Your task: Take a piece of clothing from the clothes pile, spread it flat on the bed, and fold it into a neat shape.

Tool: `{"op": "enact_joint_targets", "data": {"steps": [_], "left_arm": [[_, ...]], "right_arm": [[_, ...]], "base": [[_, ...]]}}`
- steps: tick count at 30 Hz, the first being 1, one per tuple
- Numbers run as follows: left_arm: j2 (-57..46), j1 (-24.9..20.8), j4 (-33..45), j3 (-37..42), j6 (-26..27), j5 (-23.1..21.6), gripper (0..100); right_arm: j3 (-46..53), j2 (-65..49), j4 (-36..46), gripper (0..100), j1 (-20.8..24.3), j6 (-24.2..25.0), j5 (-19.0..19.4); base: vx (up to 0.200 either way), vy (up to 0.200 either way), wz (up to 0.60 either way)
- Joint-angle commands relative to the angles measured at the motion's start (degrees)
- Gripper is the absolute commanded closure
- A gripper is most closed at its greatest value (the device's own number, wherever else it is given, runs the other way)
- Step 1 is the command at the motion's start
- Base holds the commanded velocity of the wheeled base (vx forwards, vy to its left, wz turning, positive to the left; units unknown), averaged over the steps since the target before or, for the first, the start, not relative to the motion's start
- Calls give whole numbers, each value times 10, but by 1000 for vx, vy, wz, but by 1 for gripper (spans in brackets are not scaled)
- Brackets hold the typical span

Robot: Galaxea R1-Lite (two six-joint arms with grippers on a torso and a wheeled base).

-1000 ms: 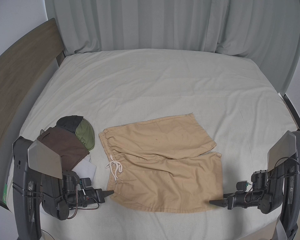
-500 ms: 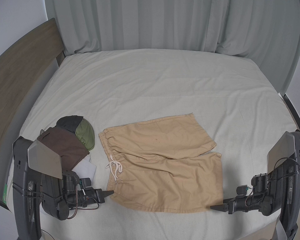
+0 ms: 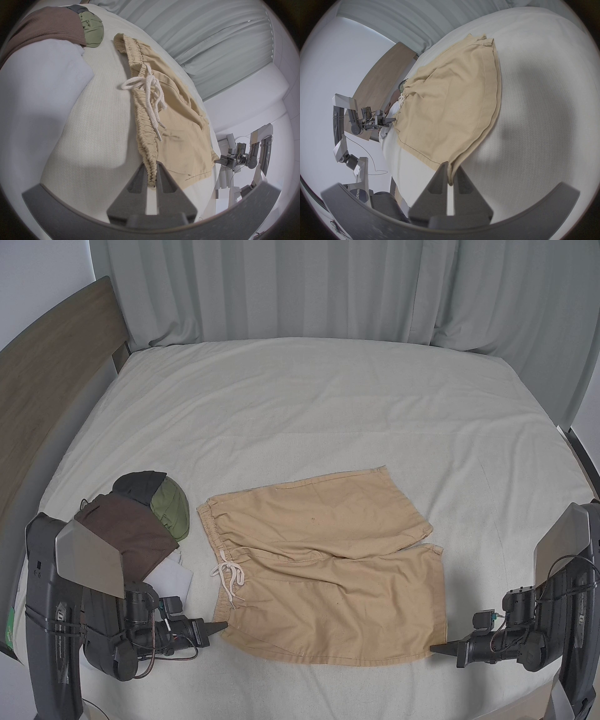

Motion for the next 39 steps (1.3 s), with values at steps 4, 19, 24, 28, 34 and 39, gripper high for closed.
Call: {"op": "enact_joint_targets", "data": {"steps": [4, 19, 24, 28, 34, 39], "left_arm": [[-10, 7, -1, 19, 10, -1, 100], [-29, 56, -1, 91, 144, -72, 100], [-45, 56, 0, 115, 146, -87, 100], [-47, 56, 0, 122, 146, -93, 100], [-44, 62, 1, 134, 172, -97, 100], [-43, 65, 1, 147, 190, -106, 100]], "right_arm": [[2, -5, 0, 100, 0, 0, 0], [37, -24, 0, 100, 4, -28, 0], [42, -25, 1, 100, 6, -37, 1], [42, -25, 6, 100, 5, -49, 2], [42, -31, 13, 100, 4, -50, 2], [42, -79, 90, 100, 7, -60, 2]], "base": [[0, 0, 0], [0, 0, 0], [0, 0, 0], [0, 0, 0], [0, 0, 0], [0, 0, 0]]}}
